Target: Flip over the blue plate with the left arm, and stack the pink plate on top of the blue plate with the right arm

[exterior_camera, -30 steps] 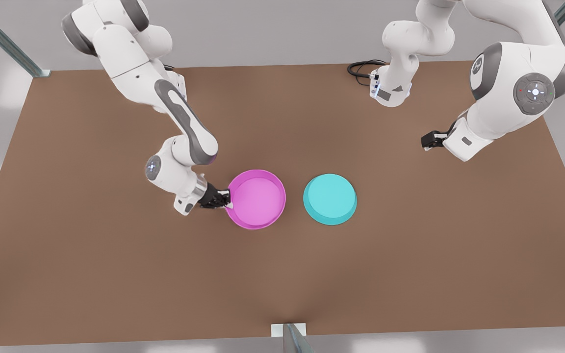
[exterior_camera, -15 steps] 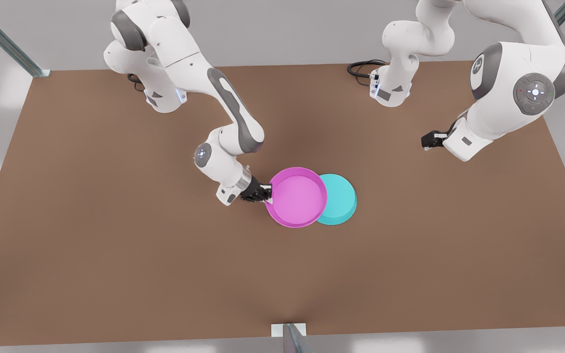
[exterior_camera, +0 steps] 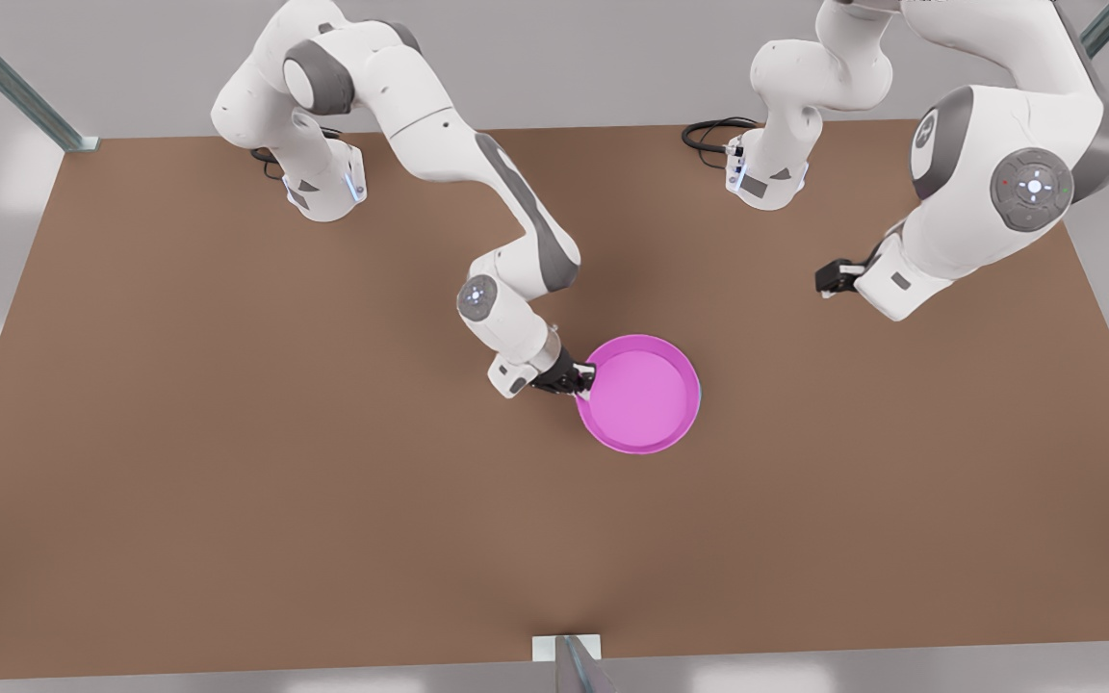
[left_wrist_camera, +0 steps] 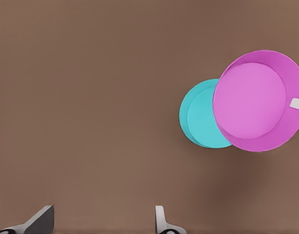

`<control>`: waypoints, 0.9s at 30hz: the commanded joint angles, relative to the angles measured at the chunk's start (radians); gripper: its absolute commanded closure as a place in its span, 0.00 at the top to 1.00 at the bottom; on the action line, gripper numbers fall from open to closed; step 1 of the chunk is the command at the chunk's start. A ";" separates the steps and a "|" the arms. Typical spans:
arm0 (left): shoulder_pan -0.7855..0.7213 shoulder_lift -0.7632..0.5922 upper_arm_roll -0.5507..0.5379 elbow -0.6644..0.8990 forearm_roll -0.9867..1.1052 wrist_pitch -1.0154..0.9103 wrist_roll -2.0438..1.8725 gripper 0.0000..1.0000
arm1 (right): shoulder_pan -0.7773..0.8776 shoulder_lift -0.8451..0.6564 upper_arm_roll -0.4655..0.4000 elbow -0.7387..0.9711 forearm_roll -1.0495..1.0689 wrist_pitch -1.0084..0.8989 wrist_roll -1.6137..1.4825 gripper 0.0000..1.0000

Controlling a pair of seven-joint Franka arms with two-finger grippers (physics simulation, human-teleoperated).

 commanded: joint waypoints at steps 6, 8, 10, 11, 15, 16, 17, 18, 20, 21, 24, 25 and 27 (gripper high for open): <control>-0.005 0.002 0.000 0.000 0.003 0.000 0.000 1.00 | 0.009 0.038 0.000 0.043 -0.014 -0.009 0.015 0.93; -0.005 0.002 0.000 0.000 0.003 0.000 0.000 1.00 | 0.014 0.043 0.000 0.054 -0.012 -0.016 0.019 1.00; -0.005 0.002 0.000 0.000 0.003 0.000 0.000 1.00 | 0.014 0.043 0.000 0.055 -0.014 -0.024 0.047 1.00; -0.005 0.002 0.000 0.000 0.003 0.000 0.000 1.00 | 0.014 0.043 -0.002 0.055 -0.014 -0.030 0.047 1.00; -0.007 0.003 0.000 0.000 0.003 0.000 0.000 1.00 | 0.011 0.031 -0.022 0.046 -0.023 -0.069 0.047 1.00; -0.008 0.003 0.000 0.002 0.003 0.000 0.000 1.00 | 0.009 0.015 -0.055 0.040 -0.029 -0.128 0.045 1.00; -0.008 0.003 0.000 0.002 0.003 0.000 0.000 1.00 | 0.008 -0.017 -0.103 0.021 -0.081 -0.211 0.039 1.00; -0.008 0.003 0.000 0.002 0.003 0.000 0.000 1.00 | -0.006 -0.068 -0.140 -0.014 -0.145 -0.299 0.012 1.00; -0.008 0.003 0.000 0.002 0.003 0.000 0.000 1.00 | -0.041 -0.219 -0.200 -0.118 -0.264 -0.429 -0.082 1.00; -0.008 0.003 0.000 0.002 0.002 0.000 0.000 1.00 | -0.055 -0.299 -0.247 -0.167 -0.345 -0.490 -0.123 1.00; -0.008 0.003 0.000 0.000 0.003 0.000 0.000 1.00 | -0.163 -0.465 -0.376 -0.224 -0.583 -0.647 -0.297 1.00; -0.010 0.005 0.001 0.000 0.003 0.000 0.000 1.00 | -0.251 -0.494 -0.385 -0.212 -0.636 -0.700 -0.395 1.00; -0.010 0.006 0.001 0.002 0.003 0.000 0.000 1.00 | -0.397 -0.500 -0.387 -0.150 -0.643 -0.790 -0.533 1.00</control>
